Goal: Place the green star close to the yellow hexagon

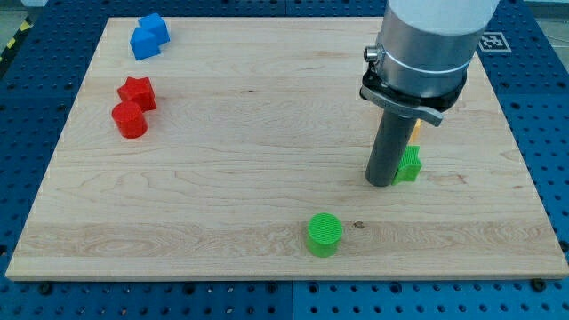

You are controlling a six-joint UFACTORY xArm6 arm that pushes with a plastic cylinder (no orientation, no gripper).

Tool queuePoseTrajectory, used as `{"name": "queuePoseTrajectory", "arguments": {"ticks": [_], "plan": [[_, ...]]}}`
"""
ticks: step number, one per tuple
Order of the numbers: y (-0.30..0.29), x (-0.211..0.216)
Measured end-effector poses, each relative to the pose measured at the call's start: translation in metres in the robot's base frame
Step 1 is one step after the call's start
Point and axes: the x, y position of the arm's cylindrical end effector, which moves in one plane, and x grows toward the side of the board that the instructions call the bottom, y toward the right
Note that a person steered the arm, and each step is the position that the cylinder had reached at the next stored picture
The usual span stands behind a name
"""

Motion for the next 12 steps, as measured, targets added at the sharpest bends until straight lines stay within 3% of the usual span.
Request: {"name": "queuePoseTrajectory", "arguments": {"ticks": [4, 12], "plan": [[0.006, 0.048], [0.045, 0.011]]}}
